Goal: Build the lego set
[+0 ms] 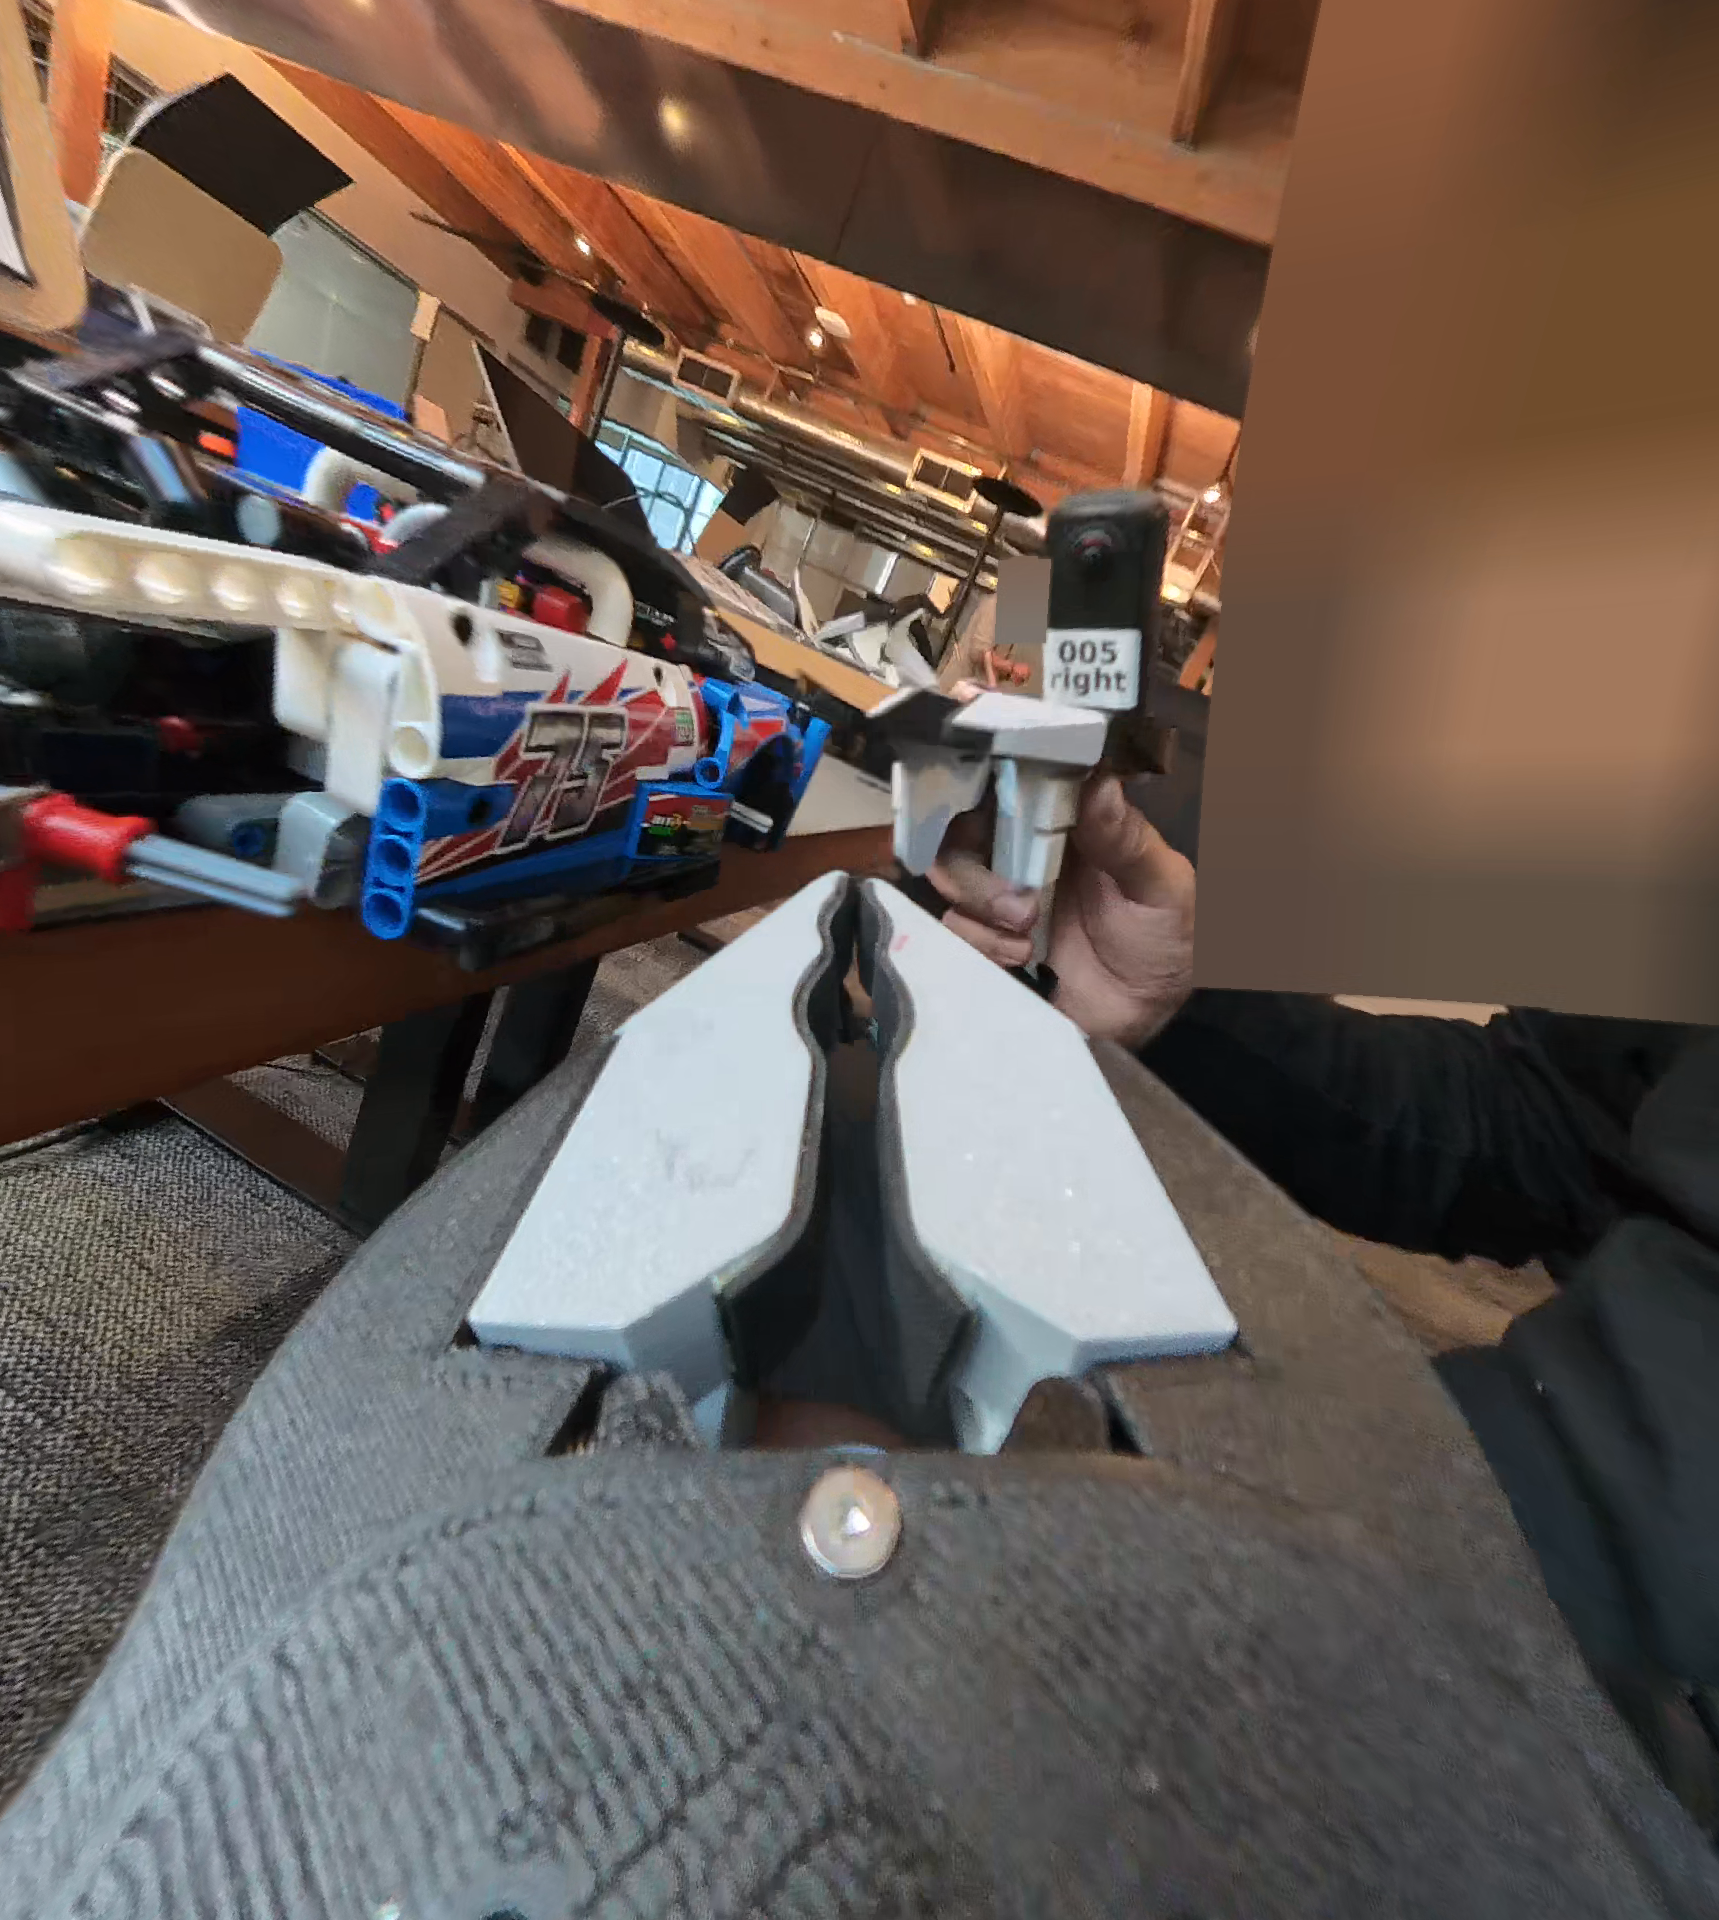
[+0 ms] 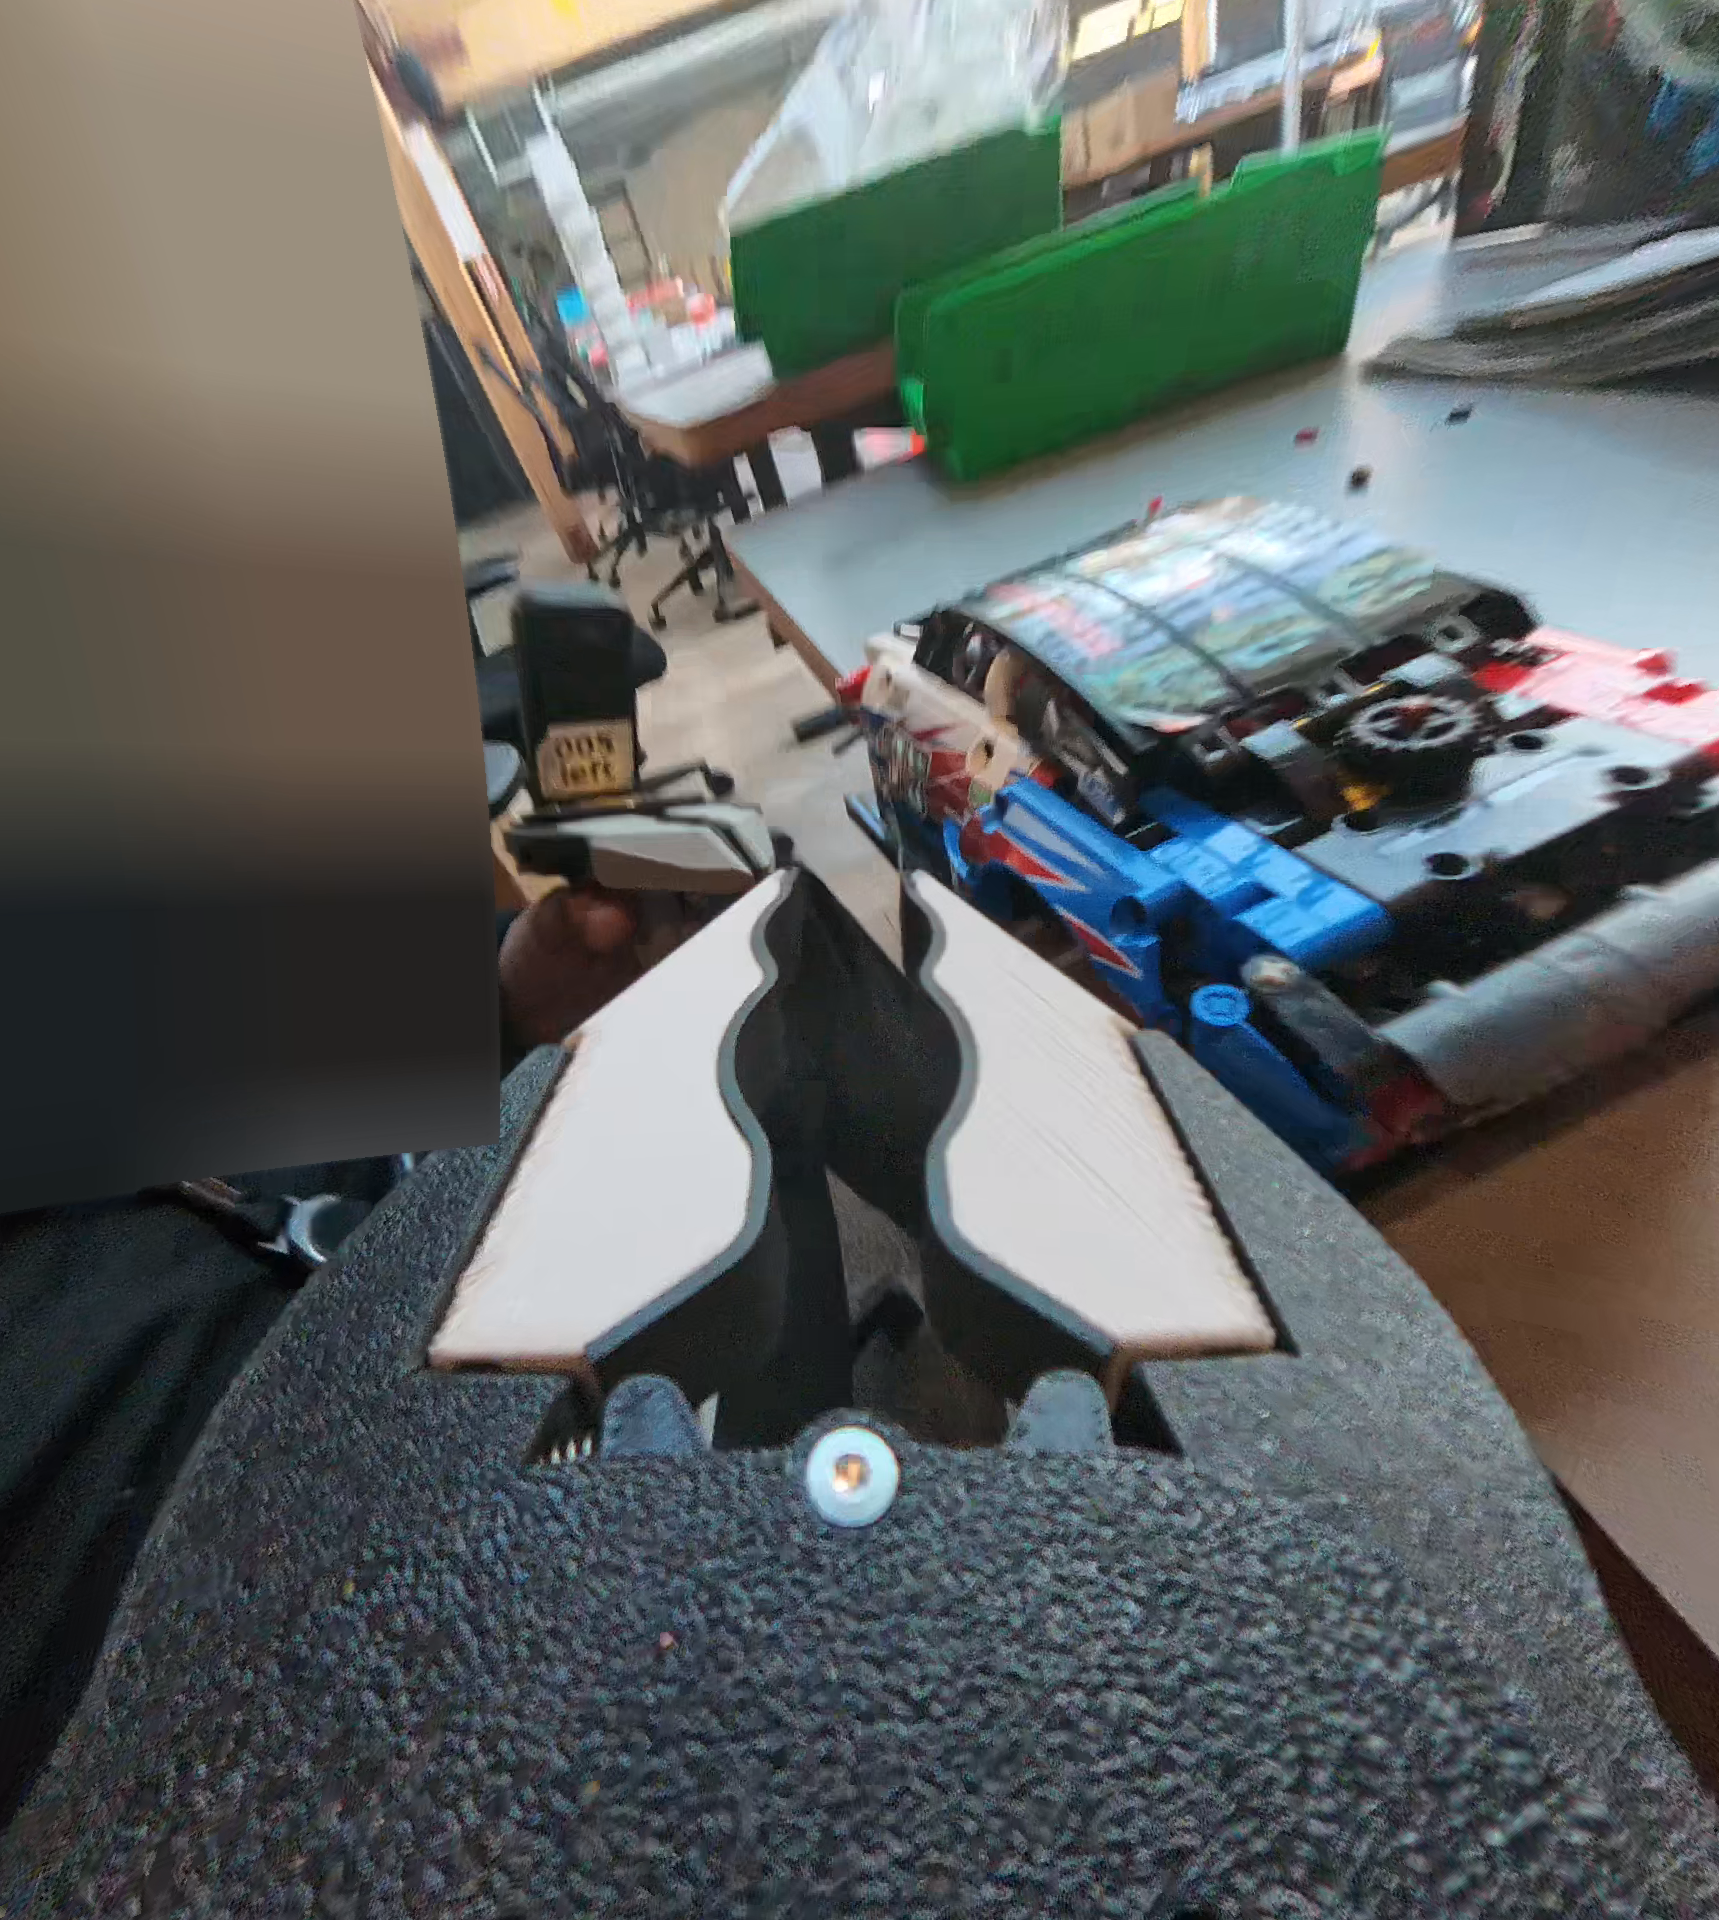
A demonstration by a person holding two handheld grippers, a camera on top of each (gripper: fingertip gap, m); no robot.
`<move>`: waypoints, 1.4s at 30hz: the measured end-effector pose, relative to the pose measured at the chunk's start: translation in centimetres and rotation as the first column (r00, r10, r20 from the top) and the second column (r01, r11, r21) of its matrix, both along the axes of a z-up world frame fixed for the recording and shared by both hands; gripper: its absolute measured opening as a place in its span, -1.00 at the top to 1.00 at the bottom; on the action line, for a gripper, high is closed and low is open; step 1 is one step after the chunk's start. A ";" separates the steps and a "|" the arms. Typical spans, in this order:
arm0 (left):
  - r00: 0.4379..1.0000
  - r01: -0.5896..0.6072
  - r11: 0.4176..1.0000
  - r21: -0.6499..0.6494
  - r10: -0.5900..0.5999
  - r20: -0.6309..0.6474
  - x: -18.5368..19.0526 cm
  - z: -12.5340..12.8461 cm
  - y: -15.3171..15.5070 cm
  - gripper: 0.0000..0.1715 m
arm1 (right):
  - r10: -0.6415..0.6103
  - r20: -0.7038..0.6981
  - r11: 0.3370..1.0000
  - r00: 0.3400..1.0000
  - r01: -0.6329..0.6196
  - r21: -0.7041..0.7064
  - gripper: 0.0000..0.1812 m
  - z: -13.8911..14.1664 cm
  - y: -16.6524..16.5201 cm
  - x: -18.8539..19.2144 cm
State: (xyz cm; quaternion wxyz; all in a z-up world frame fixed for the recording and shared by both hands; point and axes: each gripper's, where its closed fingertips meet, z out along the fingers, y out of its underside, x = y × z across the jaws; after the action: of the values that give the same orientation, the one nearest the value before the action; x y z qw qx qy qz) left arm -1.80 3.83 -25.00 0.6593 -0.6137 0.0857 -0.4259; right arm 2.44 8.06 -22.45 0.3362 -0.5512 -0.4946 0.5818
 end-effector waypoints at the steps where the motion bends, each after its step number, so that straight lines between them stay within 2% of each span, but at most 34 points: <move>1: 1.000 0.005 1.000 -0.004 -0.005 0.007 -0.3 0.1 -0.2 1.00 | 0.003 -0.042 0.999 0.999 -0.005 -0.037 0.78 0.9 0.2 0.6; 3: 1.000 0.010 1.000 -0.006 -0.010 -0.005 -0.4 0.3 -0.4 1.00 | 0.040 -0.072 0.996 0.997 -0.046 -0.077 0.77 1.5 -0.4 1.4; 5: 0.999 0.034 0.999 -0.015 -0.034 0.006 -0.1 0.4 -0.4 1.00 | 0.051 -0.034 0.997 0.998 -0.053 -0.053 1.00 0.5 -1.5 1.2; 6: 0.998 0.057 0.998 -0.026 -0.057 0.001 0.2 0.2 -0.4 1.00 | 0.054 -0.025 0.997 0.998 -0.055 -0.050 1.00 0.2 -2.2 1.0; 8: 0.988 0.135 0.987 -0.082 -0.140 -0.063 1.1 -1.1 -0.7 1.00 | 0.075 -0.011 0.995 0.997 -0.076 -0.068 1.00 -0.1 -3.4 0.5; 10: 0.970 0.229 0.966 -0.117 -0.237 -0.059 1.5 -1.3 -1.5 1.00 | 0.095 0.023 0.993 0.995 -0.093 -0.073 1.00 -0.7 -4.2 0.3; 12: 0.971 0.232 0.968 -0.094 -0.237 -0.040 0.9 -0.1 -1.6 1.00 | 0.105 0.068 0.993 0.992 -0.100 -0.068 1.00 -1.4 -4.7 0.3; 15: 0.965 0.243 0.966 -0.087 -0.249 -0.076 1.1 0.9 -1.7 1.00 | 0.105 0.090 0.992 0.990 -0.098 -0.076 1.00 -1.7 -5.1 0.4; 19: 0.944 0.272 0.953 -0.132 -0.291 -0.157 2.7 0.4 -1.8 1.00 | 0.124 0.096 0.990 0.988 -0.118 -0.071 1.00 -1.5 -5.5 0.6; 28: 0.925 0.334 0.930 -0.152 -0.355 -0.137 3.1 0.2 -2.4 1.00 | 0.159 0.107 0.986 0.982 -0.153 -0.060 1.00 -1.4 -5.8 1.1; 29: 0.923 0.343 0.927 -0.149 -0.362 -0.127 3.2 0.3 -2.5 0.64 | 0.155 0.101 0.987 0.983 -0.150 -0.059 1.00 -1.2 -5.7 1.3; 30: 0.916 0.368 0.920 -0.135 -0.384 -0.118 3.4 0.4 -2.9 0.01 | 0.152 0.090 0.987 0.984 -0.147 -0.061 1.00 -1.0 -5.5 1.4; 31: 0.912 0.381 0.916 -0.127 -0.395 -0.108 3.5 0.5 -3.2 0.15 | 0.150 0.080 0.987 0.985 -0.145 -0.068 1.00 -0.7 -5.3 1.6; 36: 0.915 0.386 0.915 -0.119 -0.396 -0.080 3.7 0.5 -2.9 0.28 | 0.151 0.086 0.986 0.985 -0.145 -0.081 1.00 -0.9 -4.9 2.0; 40: 0.926 0.352 0.925 -0.145 -0.367 -0.093 3.6 0.5 -2.0 0.61 | 0.174 0.126 0.984 0.977 -0.166 -0.072 1.00 -1.8 -5.5 1.8; 42: 0.921 0.359 0.921 -0.151 -0.376 -0.102 3.8 0.5 -2.0 0.70 | 0.183 0.139 0.982 0.973 -0.174 -0.072 1.00 -2.2 -5.7 1.7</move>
State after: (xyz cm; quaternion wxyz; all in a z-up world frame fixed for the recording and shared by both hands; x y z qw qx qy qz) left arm 2.03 1.82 -24.48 0.5194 -0.6545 0.2140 -0.5060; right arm 4.12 2.38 -24.64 0.2292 -0.5551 -0.5478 0.5824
